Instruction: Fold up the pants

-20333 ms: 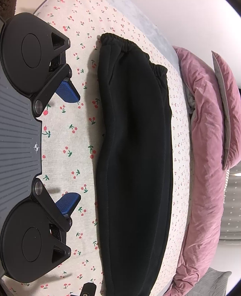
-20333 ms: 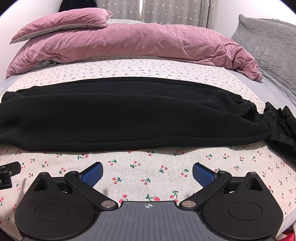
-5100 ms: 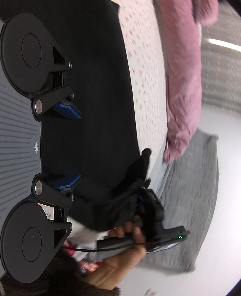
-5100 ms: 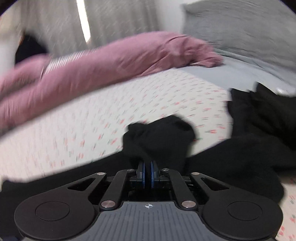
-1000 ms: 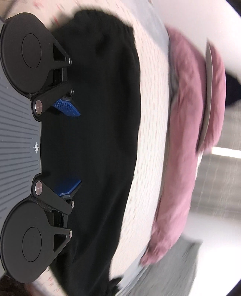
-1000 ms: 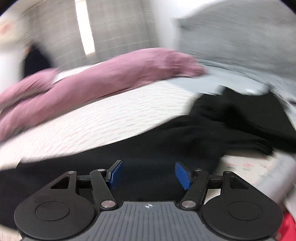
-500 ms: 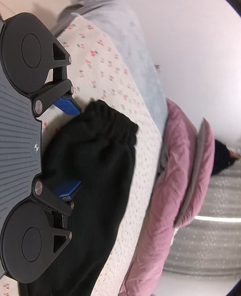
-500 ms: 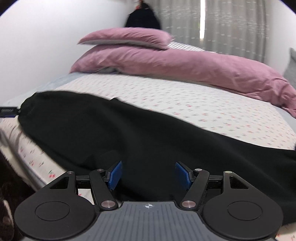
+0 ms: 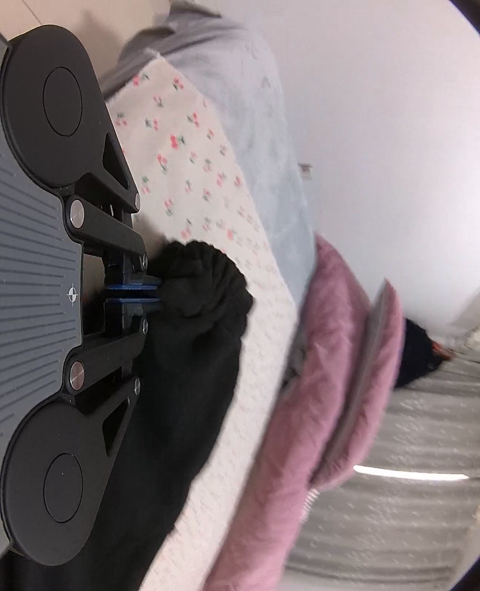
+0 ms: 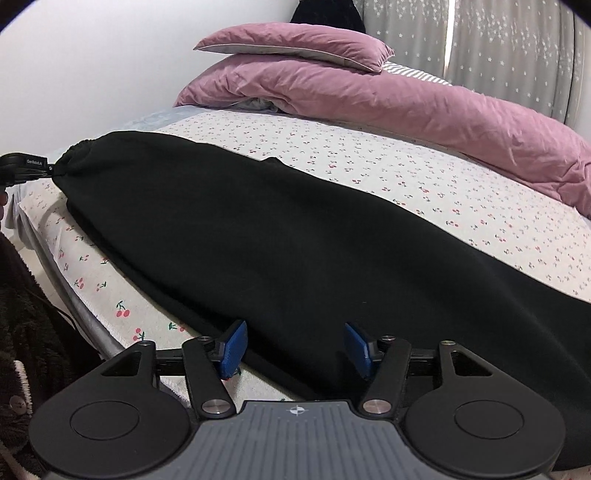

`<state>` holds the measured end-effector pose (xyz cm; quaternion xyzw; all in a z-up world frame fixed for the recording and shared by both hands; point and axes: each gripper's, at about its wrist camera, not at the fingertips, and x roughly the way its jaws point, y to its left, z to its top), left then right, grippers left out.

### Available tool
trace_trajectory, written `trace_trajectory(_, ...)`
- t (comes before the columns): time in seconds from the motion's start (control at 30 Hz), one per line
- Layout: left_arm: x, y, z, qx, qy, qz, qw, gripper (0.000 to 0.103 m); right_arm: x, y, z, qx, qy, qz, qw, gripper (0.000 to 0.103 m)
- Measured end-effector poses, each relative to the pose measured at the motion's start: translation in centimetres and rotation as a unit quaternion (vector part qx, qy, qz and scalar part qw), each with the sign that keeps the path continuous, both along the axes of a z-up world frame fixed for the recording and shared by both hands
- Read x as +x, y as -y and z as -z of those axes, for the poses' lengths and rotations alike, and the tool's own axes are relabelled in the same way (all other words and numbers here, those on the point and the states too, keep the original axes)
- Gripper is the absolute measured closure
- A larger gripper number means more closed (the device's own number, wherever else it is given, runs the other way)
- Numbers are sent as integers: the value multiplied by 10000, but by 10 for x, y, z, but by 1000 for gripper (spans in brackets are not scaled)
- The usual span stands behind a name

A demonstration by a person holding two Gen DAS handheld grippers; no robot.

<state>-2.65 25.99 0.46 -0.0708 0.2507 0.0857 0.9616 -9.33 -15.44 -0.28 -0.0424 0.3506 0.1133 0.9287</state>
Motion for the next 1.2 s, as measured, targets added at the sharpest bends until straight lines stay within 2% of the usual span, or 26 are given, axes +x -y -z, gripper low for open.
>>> trace_trajectory(0.07, 10, -2, 9, 22, -403, -35, 9992, 96, -3, 1, 2, 5, -67, -35, 10000, 51)
trace_trajectory(0.13, 15, 2, 12, 232, -652, -9, 9976, 92, -2, -1, 4, 0, -223, -96, 9997, 52)
trace_trajectory(0.23, 7, 8, 5, 436, -588, 11, 9973, 83, -4, 2, 2, 87, -333, -135, 9993, 52)
trace_trajectory(0.3, 0, 10, -4, 501, -474, -6, 9976, 64, -6, 7, -7, 312, -247, -133, 9991, 52)
trace_trajectory(0.4, -2, 17, -22, 631, -211, 222, 9975, 43, -2, 17, -21, 707, -94, -151, 9973, 51)
trace_trajectory(0.47, 3, 28, -34, 722, -2, 520, 9960, 38, 6, 20, -30, 796, 9, -76, 9968, 46)
trace_trajectory(0.53, 15, 42, -45, 713, 75, 953, 9929, 35, 18, 19, -37, 795, 74, 51, 9968, 46)
trace_trajectory(0.6, 31, 59, -53, 547, 53, 1615, 9853, 35, 32, 19, -41, 899, 51, 98, 9959, 46)
trace_trajectory(0.67, 51, 82, -60, 475, -48, 2270, 9727, 35, 45, 18, -42, 1015, 24, 103, 9948, 46)
trace_trajectory(0.77, 78, 120, -63, 766, -155, 2956, 9521, 35, 63, 15, -43, 988, 0, 120, 9950, 46)
trace_trajectory(0.83, 95, 139, -61, 811, -247, 3152, 9452, 35, 75, 14, -45, 901, 1, 8, 9959, 47)
trace_trajectory(0.9, 115, 155, -55, 587, -337, 3452, 9361, 35, 92, 16, -47, 855, 40, -98, 9963, 51)
trace_trajectory(1.0, 129, 169, -37, 324, -250, 3692, 9284, 35, 125, 26, -45, 1106, -56, -147, 9937, 60)
trace_trajectory(1.1, 129, 180, -11, 437, 107, 4054, 9130, 35, 158, 36, -36, 1441, -257, -160, 9891, 66)
trace_trajectory(1.2, 130, 188, 13, 752, -11, 4143, 9070, 35, 194, 34, -24, 1541, -588, -360, 9857, 67)
